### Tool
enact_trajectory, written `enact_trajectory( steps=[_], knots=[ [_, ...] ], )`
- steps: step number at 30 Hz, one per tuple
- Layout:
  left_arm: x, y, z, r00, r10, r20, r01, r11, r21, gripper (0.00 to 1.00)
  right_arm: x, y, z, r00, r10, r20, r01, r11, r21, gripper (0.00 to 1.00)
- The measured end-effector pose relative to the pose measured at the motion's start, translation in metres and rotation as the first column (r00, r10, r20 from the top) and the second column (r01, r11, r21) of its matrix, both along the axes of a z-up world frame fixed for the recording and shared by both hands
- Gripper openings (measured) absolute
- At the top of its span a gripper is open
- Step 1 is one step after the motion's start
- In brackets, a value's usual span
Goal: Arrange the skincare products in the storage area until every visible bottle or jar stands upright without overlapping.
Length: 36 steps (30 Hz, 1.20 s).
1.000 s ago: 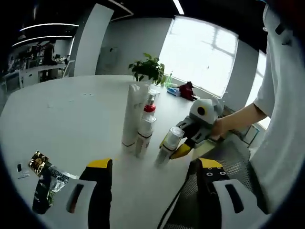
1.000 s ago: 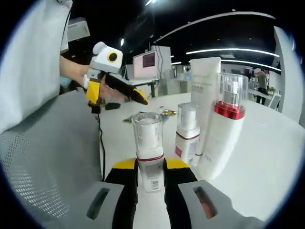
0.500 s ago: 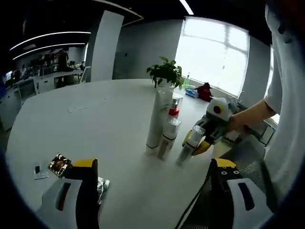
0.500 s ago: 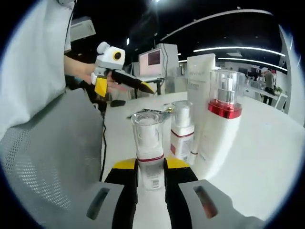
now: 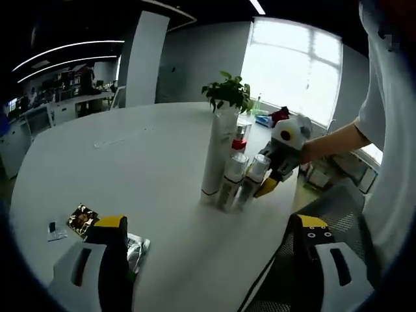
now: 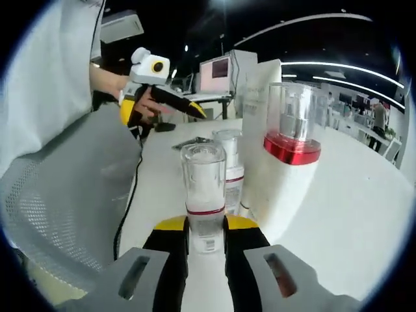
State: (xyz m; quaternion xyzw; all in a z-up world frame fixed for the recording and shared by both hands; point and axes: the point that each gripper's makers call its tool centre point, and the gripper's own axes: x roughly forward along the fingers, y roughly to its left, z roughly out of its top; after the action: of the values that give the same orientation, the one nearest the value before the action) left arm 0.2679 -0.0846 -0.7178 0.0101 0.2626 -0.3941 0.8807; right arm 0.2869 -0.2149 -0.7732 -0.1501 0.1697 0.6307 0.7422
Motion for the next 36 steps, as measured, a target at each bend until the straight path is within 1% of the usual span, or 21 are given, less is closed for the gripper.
enact_trajectory(
  steps=[5,7,9,13,18,21,22,23,24,25,26,27,28,30,31,32,33,34,35,36],
  knots=[
    [0.001,-0.001,-0.002,1.0,-0.002,-0.003,0.002,1.0,0.002,0.99,0.006,0.0,-0.001,1.0,0.011,0.003,-0.011,1.0,-0.012,0.2],
    [0.001,-0.002,-0.002,1.0,-0.005,-0.005,0.005,1.0,0.005,0.99,0.006,0.0,-0.003,1.0,0.009,-0.002,-0.009,1.0,-0.019,0.23],
    [0.0,-0.003,-0.003,1.0,-0.009,-0.007,0.009,1.0,0.007,0.99,0.006,0.0,-0.003,1.0,-0.002,-0.017,0.001,1.0,-0.014,0.27],
    [-0.001,-0.003,-0.004,1.0,-0.015,-0.011,0.015,1.0,0.01,0.99,0.004,-0.004,-0.003,1.0,-0.018,-0.022,0.017,1.0,-0.016,0.26],
    [-0.001,-0.003,-0.005,1.0,-0.016,-0.013,0.016,1.0,0.012,0.98,0.004,-0.019,-0.007,0.995,-0.096,-0.036,0.095,0.995,-0.025,0.25],
    [-0.002,-0.004,-0.005,1.0,-0.018,-0.015,0.018,1.0,0.014,0.97,0.001,-0.026,-0.011,0.984,-0.173,-0.048,0.171,0.985,-0.032,0.24],
    [-0.002,-0.004,-0.006,1.0,-0.019,-0.015,0.019,1.0,0.015,0.97,0.002,-0.03,-0.013,0.97,-0.237,-0.062,0.235,0.971,-0.034,0.23],
    [-0.002,-0.004,-0.006,1.0,-0.019,-0.016,0.019,1.0,0.016,0.97,-0.001,-0.029,-0.013,0.964,-0.253,-0.077,0.252,0.967,-0.028,0.23],
    [-0.003,-0.004,-0.006,1.0,-0.019,-0.016,0.019,1.0,0.017,0.97,-0.003,-0.03,-0.015,0.945,-0.309,-0.106,0.307,0.951,-0.038,0.24],
    [-0.003,-0.004,-0.006,1.0,-0.019,-0.016,0.019,1.0,0.018,0.96,-0.002,-0.031,-0.017,0.926,-0.358,-0.116,0.355,0.934,-0.052,0.26],
    [-0.003,-0.004,-0.007,1.0,-0.018,-0.016,0.018,1.0,0.018,0.96,-0.004,-0.03,-0.018,0.902,-0.407,-0.143,0.403,0.914,-0.057,0.29],
    [-0.003,-0.003,-0.007,1.0,-0.016,-0.018,0.017,1.0,0.018,0.96,-0.006,-0.03,-0.021,0.889,-0.433,-0.153,0.426,0.902,-0.076,0.3],
    [-0.003,-0.003,-0.008,1.0,-0.016,-0.019,0.017,1.0,0.018,0.96,-0.006,-0.031,-0.022,0.874,-0.463,-0.145,0.454,0.886,-0.093,0.3],
    [-0.003,-0.003,-0.008,1.0,-0.015,-0.021,0.015,1.0,0.021,0.95,-0.008,-0.026,-0.019,0.849,-0.504,-0.162,0.496,0.864,-0.088,0.26],
    [-0.004,-0.003,-0.008,1.0,-0.015,-0.021,0.015,1.0,0.021,0.95,-0.006,-0.026,-0.016,0.829,-0.542,-0.139,0.536,0.84,-0.084,0.23],
    [-0.004,-0.003,-0.008,1.0,-0.015,-0.021,0.015,1.0,0.023,0.95,-0.007,-0.024,-0.015,0.82,-0.554,-0.145,0.546,0.832,-0.092,0.19],
    [-0.004,-0.003,-0.008,1.0,-0.015,-0.022,0.016,1.0,0.024,0.95,-0.005,-0.028,-0.018,0.805,-0.572,-0.156,0.561,0.82,-0.114,0.18],
    [-0.004,-0.003,-0.008,1.0,-0.015,-0.022,0.015,1.0,0.024,0.95,-0.005,-0.024,-0.016,0.813,-0.56,-0.158,0.551,0.828,-0.101,0.19],
    [-0.004,-0.003,-0.008,1.0,-0.013,-0.022,0.013,1.0,0.023,0.95,-0.008,-0.017,-0.016,0.811,-0.559,-0.173,0.55,0.829,-0.103,0.21],
    [-0.005,-0.003,-0.008,1.0,-0.013,-0.023,0.014,1.0,0.022,0.95,-0.01,-0.015,-0.018,0.808,-0.563,-0.173,0.55,0.826,-0.12,0.21]
  ],
)
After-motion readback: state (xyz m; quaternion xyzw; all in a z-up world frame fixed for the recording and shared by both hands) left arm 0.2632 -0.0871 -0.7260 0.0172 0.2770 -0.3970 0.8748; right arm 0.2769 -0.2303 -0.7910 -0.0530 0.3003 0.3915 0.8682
